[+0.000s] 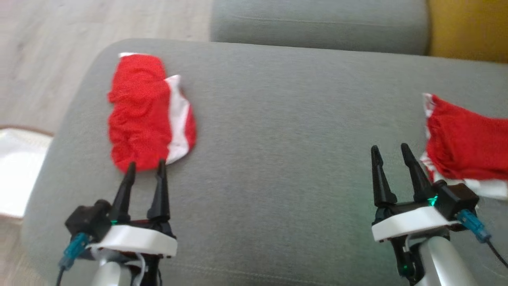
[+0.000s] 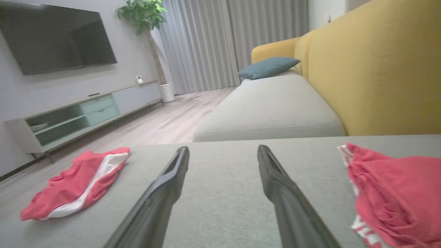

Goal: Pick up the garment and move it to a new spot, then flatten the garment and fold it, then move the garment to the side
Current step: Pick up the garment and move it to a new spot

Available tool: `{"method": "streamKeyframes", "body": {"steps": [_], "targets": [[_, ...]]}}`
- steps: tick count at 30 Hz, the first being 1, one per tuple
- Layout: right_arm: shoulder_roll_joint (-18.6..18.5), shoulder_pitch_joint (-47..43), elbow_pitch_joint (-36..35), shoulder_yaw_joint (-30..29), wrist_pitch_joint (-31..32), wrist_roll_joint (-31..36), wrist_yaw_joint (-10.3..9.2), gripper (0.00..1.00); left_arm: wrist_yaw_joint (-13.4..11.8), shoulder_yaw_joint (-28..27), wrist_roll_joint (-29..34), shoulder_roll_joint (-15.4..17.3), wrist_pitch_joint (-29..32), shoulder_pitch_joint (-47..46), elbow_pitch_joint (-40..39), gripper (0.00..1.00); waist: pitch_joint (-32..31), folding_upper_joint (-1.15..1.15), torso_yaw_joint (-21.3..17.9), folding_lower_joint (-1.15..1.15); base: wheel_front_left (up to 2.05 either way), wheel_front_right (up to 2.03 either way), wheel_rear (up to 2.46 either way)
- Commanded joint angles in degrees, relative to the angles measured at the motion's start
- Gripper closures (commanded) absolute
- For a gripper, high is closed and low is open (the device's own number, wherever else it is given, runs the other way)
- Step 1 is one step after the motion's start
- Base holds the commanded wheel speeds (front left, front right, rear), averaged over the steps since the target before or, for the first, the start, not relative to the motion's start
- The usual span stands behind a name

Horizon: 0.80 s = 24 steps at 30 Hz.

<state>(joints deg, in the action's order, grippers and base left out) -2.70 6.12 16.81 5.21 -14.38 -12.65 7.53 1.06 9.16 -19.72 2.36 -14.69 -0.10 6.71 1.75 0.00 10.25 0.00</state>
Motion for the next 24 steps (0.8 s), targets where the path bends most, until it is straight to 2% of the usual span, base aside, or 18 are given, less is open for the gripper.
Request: {"method": "streamKeyframes", "body": {"steps": [1,9,18,24], "targets": [[-0.18,0.72,-1.67,1.75,-0.62,-0.62,-0.04,0.0,0.17,-2.7,0.46,0.52,-0.31,-1.97,-1.99,0.0,-0.28,0.0,3.14,0.0,0.0,0.0,0.0],[-0.18,0.38,-1.32,3.21,-0.62,-1.79,-0.04,0.0,0.5,-4.63,1.02,0.52,-0.31,-1.17,-2.04,0.0,-0.88,0.0,9.93,0.0,0.0,0.0,0.0],[-0.18,0.08,-0.98,3.9,-0.62,-2.67,-0.04,0.0,0.85,-5.71,1.4,0.52,-0.31,-0.52,-2.07,0.0,-1.4,0.0,14.48,0.0,0.0,0.0,0.0],[-0.18,-0.09,-0.91,4.04,-0.62,-2.9,-0.04,0.0,1.13,-6.23,1.71,0.52,-0.31,-0.26,-2.1,0.0,-1.38,0.0,15.81,0.0,0.0,0.0,0.0]]}}
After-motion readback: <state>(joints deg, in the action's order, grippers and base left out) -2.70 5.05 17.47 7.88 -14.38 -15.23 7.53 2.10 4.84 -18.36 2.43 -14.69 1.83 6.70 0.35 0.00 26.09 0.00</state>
